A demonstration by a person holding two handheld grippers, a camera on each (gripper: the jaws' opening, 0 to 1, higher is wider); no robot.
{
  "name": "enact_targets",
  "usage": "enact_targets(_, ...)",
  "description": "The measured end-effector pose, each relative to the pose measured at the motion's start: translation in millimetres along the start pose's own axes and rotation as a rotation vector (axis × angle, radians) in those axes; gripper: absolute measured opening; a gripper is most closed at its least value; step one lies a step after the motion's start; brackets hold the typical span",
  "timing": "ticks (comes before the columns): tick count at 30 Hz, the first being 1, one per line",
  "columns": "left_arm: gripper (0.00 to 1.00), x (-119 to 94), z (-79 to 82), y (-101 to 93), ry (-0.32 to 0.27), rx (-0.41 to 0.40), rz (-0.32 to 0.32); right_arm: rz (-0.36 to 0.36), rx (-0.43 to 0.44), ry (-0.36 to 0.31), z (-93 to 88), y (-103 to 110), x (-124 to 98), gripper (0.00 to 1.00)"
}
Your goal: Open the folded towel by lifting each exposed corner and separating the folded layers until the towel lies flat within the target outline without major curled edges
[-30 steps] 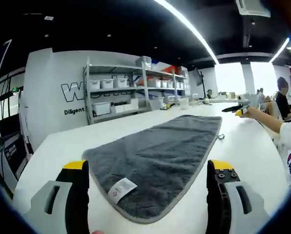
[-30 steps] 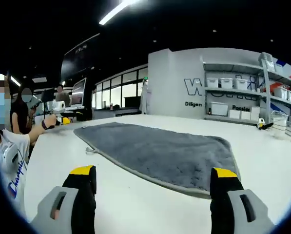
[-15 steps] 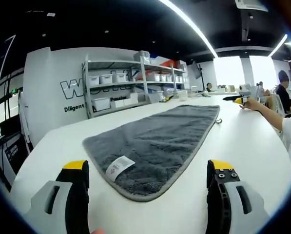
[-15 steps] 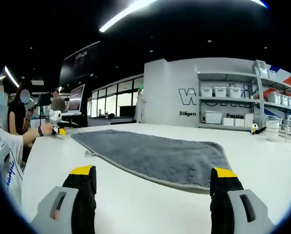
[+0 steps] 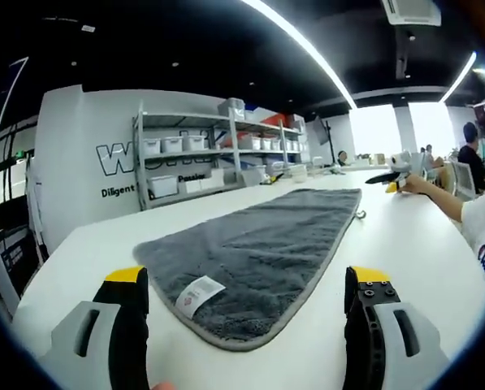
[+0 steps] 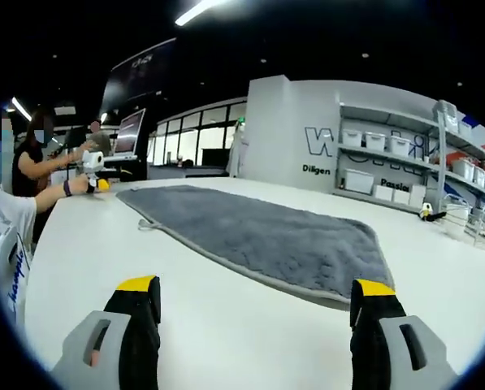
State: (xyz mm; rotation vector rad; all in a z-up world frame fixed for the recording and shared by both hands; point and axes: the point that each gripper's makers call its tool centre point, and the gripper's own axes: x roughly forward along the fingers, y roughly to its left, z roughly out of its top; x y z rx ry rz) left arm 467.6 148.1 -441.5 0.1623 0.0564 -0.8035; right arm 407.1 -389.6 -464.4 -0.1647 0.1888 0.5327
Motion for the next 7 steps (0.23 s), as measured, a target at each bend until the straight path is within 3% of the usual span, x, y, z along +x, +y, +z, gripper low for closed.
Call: enact_targets(7,0.99,1.1,-3.7,-8.7,0.0,-0.009,-0.04,0.016,-0.022,0.038,-6.1,7.7,2.9,0.99)
